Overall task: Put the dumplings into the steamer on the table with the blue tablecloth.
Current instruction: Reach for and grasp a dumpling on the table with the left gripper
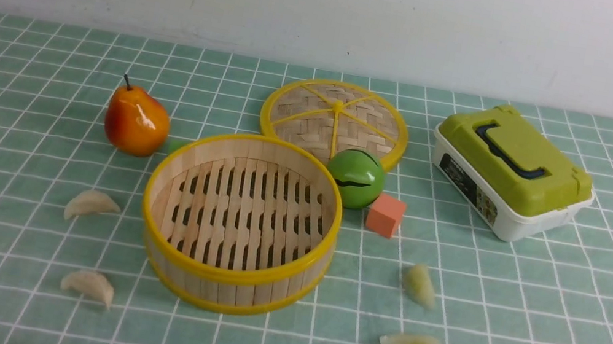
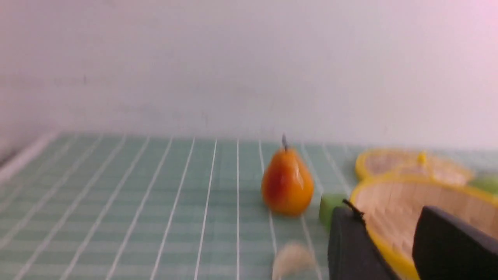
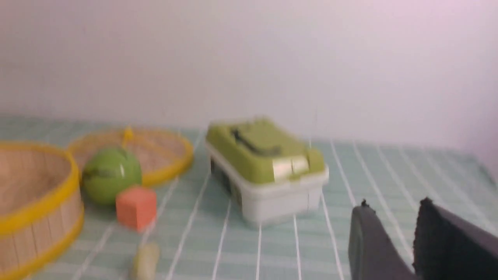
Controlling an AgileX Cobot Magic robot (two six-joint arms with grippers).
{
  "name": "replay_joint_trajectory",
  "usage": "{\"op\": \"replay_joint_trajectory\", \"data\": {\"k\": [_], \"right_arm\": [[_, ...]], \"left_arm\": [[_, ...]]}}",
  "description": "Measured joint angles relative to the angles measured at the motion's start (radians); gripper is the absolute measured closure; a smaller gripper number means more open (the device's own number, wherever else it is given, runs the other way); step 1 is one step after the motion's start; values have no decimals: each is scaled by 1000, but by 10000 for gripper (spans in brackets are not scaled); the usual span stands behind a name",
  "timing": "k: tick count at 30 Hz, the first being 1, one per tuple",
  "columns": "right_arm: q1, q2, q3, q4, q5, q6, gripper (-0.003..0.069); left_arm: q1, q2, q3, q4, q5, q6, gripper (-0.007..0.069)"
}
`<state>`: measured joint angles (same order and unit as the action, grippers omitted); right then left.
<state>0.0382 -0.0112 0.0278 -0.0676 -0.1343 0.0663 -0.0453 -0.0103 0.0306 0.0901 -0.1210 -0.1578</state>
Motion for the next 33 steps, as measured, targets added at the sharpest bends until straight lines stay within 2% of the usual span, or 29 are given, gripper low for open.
{"op": "replay_joint_trajectory", "data": {"k": [2, 5, 7, 10, 13, 15, 17, 18, 19, 22, 23, 27, 31, 32, 33], "right_arm": [[0, 0, 0, 0, -173, 26, 469], [0, 0, 0, 0, -340, 96, 467], [0, 0, 0, 0, -450, 158, 464], [0, 0, 0, 0, -512, 233, 463], [0, 0, -11, 0, -489, 279, 485], [0, 0, -52, -4, -415, 286, 529], [0, 0, -128, -5, -274, 287, 601], [0, 1, -145, -5, -257, 287, 609], [0, 15, -206, -8, -120, 287, 655], [0, 107, -312, -29, 122, 263, 678], [0, 115, -317, -33, 134, 260, 678], [0, 323, -363, -63, 361, 247, 679], [0, 464, -379, 19, 520, 253, 678], [0, 516, -396, 81, 595, 213, 678], [0, 568, -416, 148, 672, 121, 678]], "left_arm": [[0, 0, 0, 4, -123, 0, 387], [0, 0, 0, 4, -243, -8, 387], [0, 0, 0, 3, -350, -70, 387], [0, 0, 0, -13, -403, -213, 389], [0, 0, -32, -18, -335, -342, 428], [0, 0, -108, -18, -199, -386, 491], [0, 22, -242, -13, -39, -403, 585], [0, 27, -242, -13, -22, -403, 594], [0, 78, -352, 0, 94, -404, 639], [0, 244, -516, 19, 283, -404, 638], [0, 269, -530, 20, 299, -404, 638], [0, 556, -610, -11, 395, -413, 638], [0, 736, -656, -90, 492, -400, 638], [0, 821, -688, -111, 554, -370, 638], [0, 893, -735, -134, 623, -317, 638]]}}
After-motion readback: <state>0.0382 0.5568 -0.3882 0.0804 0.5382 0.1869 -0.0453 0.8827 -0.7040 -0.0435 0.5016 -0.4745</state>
